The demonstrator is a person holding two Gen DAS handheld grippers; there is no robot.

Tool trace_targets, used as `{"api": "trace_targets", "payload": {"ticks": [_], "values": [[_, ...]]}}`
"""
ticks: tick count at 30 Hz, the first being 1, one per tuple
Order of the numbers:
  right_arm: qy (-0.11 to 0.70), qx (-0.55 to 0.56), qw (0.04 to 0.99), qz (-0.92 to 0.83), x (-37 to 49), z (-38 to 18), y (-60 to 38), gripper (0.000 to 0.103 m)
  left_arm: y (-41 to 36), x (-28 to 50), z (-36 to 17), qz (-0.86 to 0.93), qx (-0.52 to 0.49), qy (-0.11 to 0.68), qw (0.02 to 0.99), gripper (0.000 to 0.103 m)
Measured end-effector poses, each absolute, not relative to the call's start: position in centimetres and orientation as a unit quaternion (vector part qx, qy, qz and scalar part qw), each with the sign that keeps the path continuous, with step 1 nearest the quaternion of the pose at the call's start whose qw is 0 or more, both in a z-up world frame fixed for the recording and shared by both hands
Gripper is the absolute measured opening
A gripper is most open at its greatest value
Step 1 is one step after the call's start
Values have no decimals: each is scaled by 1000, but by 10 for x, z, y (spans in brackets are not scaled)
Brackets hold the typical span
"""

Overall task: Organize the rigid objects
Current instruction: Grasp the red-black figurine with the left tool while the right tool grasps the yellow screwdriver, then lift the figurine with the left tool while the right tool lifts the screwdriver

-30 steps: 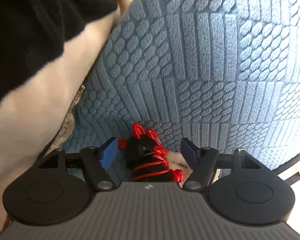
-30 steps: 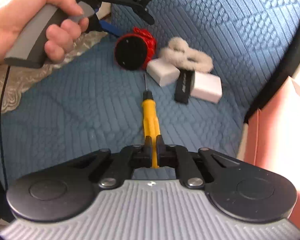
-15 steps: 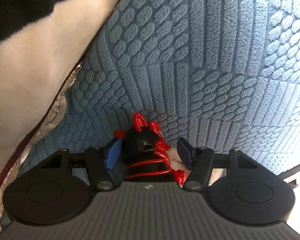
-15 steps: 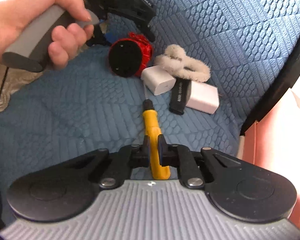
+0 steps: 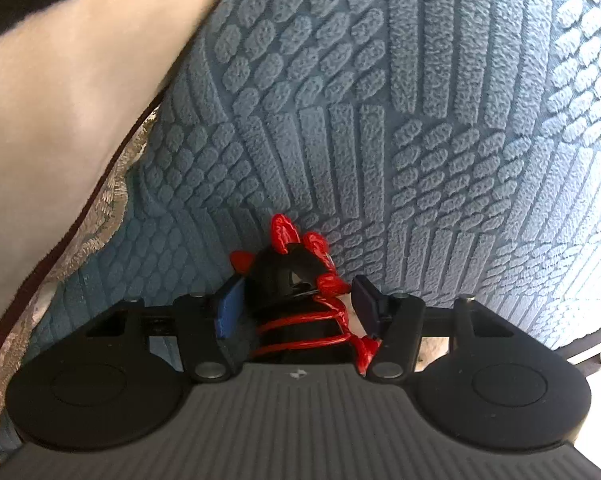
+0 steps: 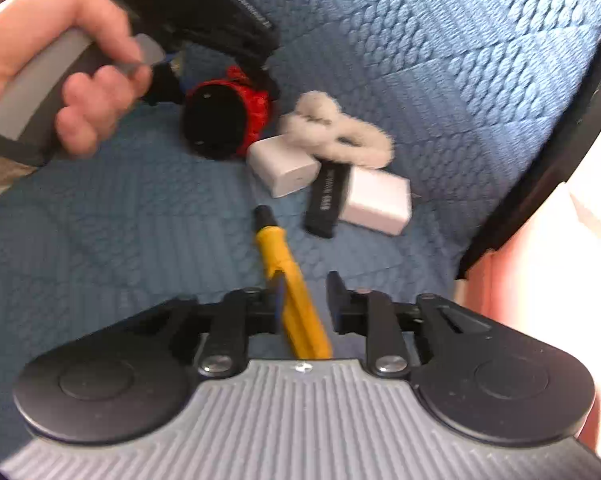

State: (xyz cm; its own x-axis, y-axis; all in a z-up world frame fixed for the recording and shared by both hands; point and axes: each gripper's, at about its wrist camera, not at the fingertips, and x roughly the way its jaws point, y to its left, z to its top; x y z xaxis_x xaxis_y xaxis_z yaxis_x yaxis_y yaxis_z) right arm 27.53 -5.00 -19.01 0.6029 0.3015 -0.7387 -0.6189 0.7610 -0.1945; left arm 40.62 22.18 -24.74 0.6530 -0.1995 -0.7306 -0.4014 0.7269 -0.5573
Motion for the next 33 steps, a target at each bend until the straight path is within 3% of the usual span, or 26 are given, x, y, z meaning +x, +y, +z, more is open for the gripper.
{"api": "trace_targets", "payload": {"ticks": [7, 13, 21, 33], "values": [[384, -210, 851, 290, 283, -188, -51, 31, 212, 404, -233, 59, -351, 409, 841, 63], [392, -188, 844, 313, 283, -188, -52, 22, 199, 402, -217, 55, -342, 393, 852, 63], [401, -168, 851, 296, 273, -181, -61, 21, 176, 388, -201, 62, -330, 375, 864, 63], [393, -139, 869, 265, 253, -157, -71, 19, 149, 311, -187, 56, -312, 369, 874, 63]]}}
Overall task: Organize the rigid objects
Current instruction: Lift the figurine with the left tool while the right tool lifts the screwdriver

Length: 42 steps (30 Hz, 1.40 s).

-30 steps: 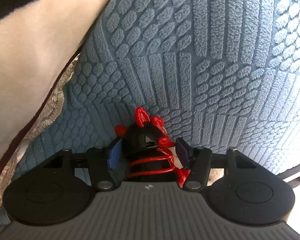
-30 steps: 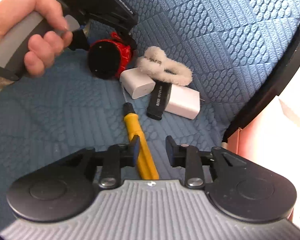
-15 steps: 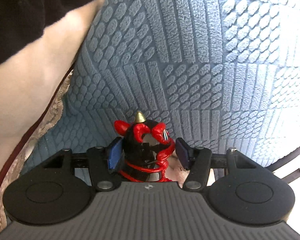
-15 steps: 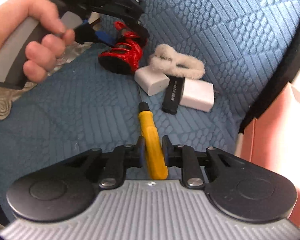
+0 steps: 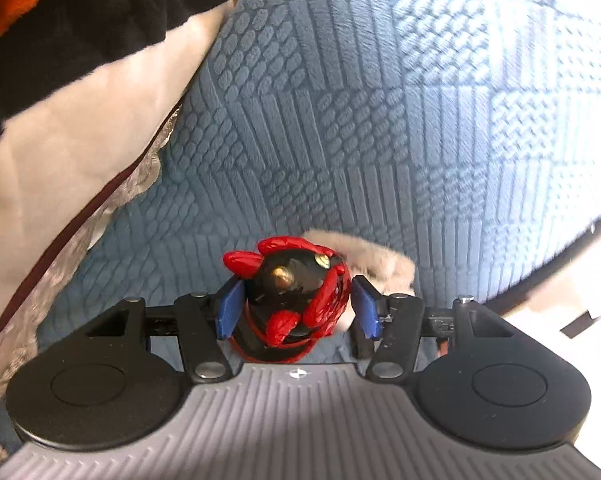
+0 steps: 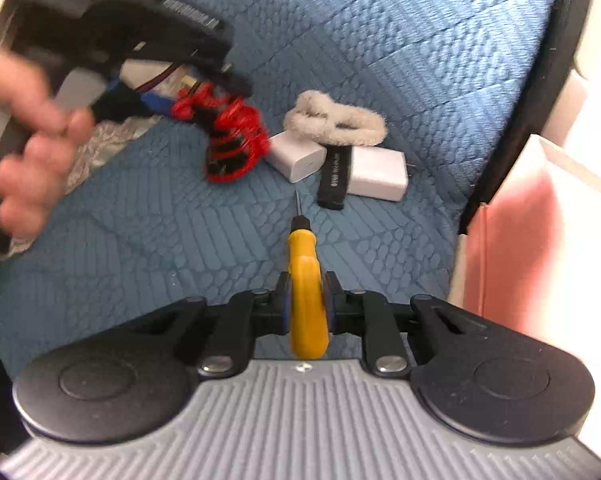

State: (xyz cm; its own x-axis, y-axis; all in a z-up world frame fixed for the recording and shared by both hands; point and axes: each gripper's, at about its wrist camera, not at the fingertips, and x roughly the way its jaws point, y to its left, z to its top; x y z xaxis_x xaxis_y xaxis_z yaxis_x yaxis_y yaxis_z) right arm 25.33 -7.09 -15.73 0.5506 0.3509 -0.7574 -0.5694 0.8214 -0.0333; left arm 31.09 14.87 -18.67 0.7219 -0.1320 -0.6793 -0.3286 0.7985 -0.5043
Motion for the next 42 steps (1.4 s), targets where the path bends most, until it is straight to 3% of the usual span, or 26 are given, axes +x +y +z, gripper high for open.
{"api": "trace_targets", "payload": {"ticks": [2, 3, 16, 36, 38, 42], "values": [[394, -128, 874, 255, 252, -155, -76, 19, 143, 302, -183, 57, -290, 367, 882, 62], [395, -124, 876, 249, 250, -155, -78, 19, 137, 300, -179, 57, -280, 364, 886, 56], [402, -86, 884, 223, 207, -149, -100, 19, 115, 233, -163, 33, -209, 371, 904, 56], [430, -42, 875, 219, 167, -146, -111, 19, 96, 146, -169, 47, -219, 411, 884, 57], [436, -48, 871, 222, 168, -150, -109, 19, 96, 146, -169, 48, -214, 411, 885, 58], [450, -54, 863, 223, 172, -158, -108, 19, 96, 147, -170, 49, -210, 422, 881, 70]]}}
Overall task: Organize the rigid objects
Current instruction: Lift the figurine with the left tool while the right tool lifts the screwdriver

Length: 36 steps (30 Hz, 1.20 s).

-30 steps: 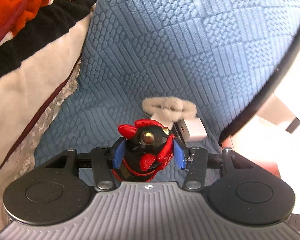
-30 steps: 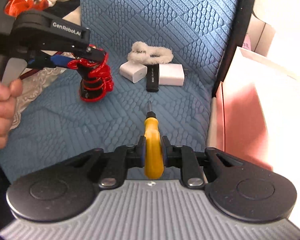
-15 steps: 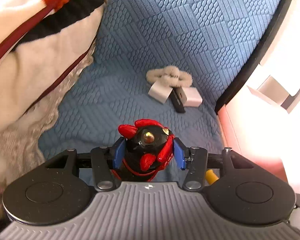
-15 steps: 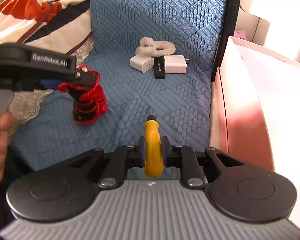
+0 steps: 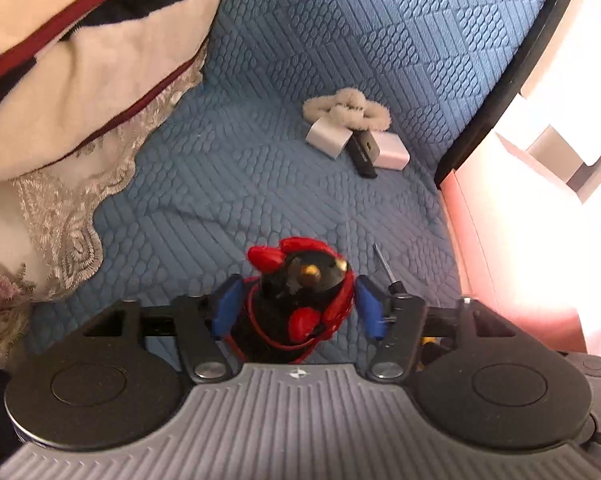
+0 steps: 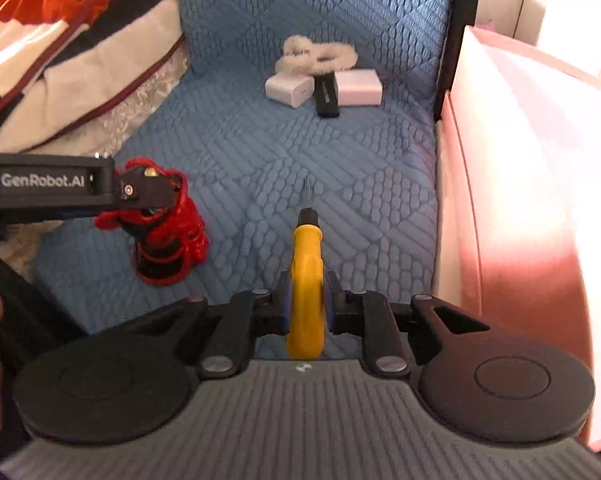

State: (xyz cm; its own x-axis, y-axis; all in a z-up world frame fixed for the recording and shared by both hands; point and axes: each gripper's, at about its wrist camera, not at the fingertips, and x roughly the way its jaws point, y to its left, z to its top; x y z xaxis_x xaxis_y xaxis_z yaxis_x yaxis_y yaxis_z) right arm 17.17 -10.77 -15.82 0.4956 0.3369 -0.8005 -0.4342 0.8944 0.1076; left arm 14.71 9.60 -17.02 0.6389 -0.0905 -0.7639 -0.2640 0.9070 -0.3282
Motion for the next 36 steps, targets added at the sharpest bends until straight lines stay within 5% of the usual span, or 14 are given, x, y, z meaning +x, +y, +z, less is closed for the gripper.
{"api": "trace_targets", "payload": {"ticks": [3, 19, 22, 25, 36], "values": [[452, -51, 861, 225, 174, -161, -107, 20, 93, 149, -172, 41, -204, 430, 879, 81], [427, -83, 872, 224, 175, -168, -98, 19, 96, 153, -177, 40, -213, 421, 881, 81], [428, -78, 874, 217, 176, -167, -102, 18, 93, 155, -178, 39, -207, 423, 881, 79], [428, -66, 877, 210, 177, -166, -107, 18, 92, 155, -179, 37, -207, 421, 882, 64], [425, -48, 882, 197, 174, -152, -115, 18, 99, 150, -163, 39, -234, 398, 886, 63]]}}
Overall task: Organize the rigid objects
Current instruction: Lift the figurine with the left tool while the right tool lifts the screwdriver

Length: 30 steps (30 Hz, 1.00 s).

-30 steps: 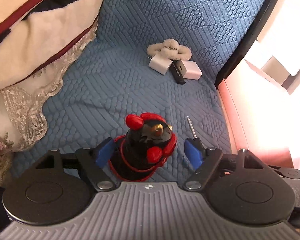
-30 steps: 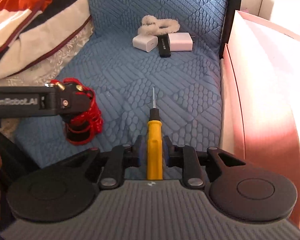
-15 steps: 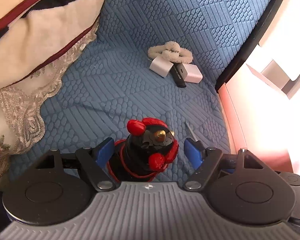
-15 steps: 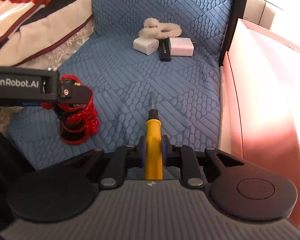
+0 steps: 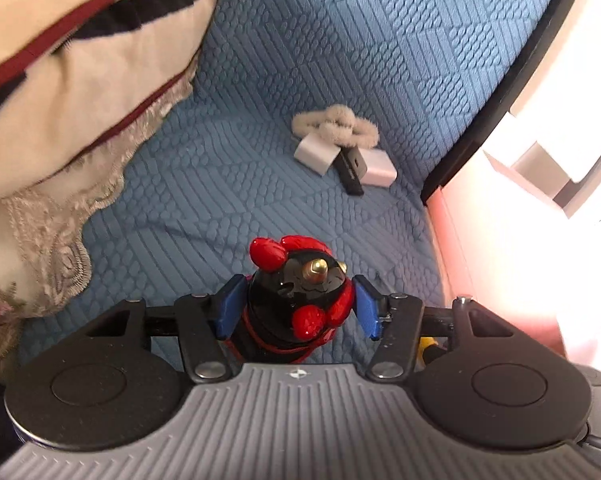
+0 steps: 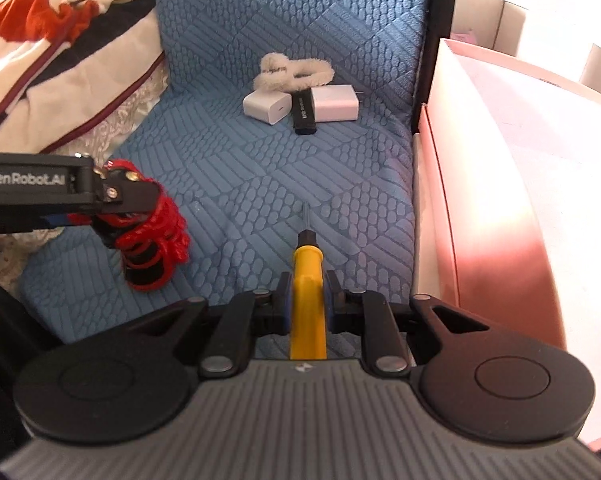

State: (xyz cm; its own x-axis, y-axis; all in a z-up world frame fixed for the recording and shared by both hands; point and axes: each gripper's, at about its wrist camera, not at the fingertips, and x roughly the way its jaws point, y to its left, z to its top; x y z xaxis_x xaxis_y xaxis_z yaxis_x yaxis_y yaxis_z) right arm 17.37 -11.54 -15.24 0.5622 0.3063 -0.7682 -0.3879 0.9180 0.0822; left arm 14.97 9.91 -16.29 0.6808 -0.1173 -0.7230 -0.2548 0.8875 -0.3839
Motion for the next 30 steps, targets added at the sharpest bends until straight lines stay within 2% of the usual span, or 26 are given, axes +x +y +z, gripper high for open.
{"api": "trace_targets", "payload": {"ticks": [13, 14, 15, 22, 30], "values": [[429, -26, 880, 201, 163, -113, -141, 18, 93, 129, -126, 29, -265, 375, 888, 63], [427, -26, 881, 202, 163, -109, -143, 15, 91, 130, -121, 27, -264, 373, 889, 63], [424, -26, 882, 203, 163, -104, -144, 4, 88, 131, -115, 25, -262, 370, 891, 63], [396, -39, 893, 211, 171, -73, -150, 3, 74, 139, -87, 21, -254, 352, 900, 63], [411, -30, 887, 208, 165, -87, -156, 4, 71, 138, -108, 29, -249, 378, 891, 63]]}}
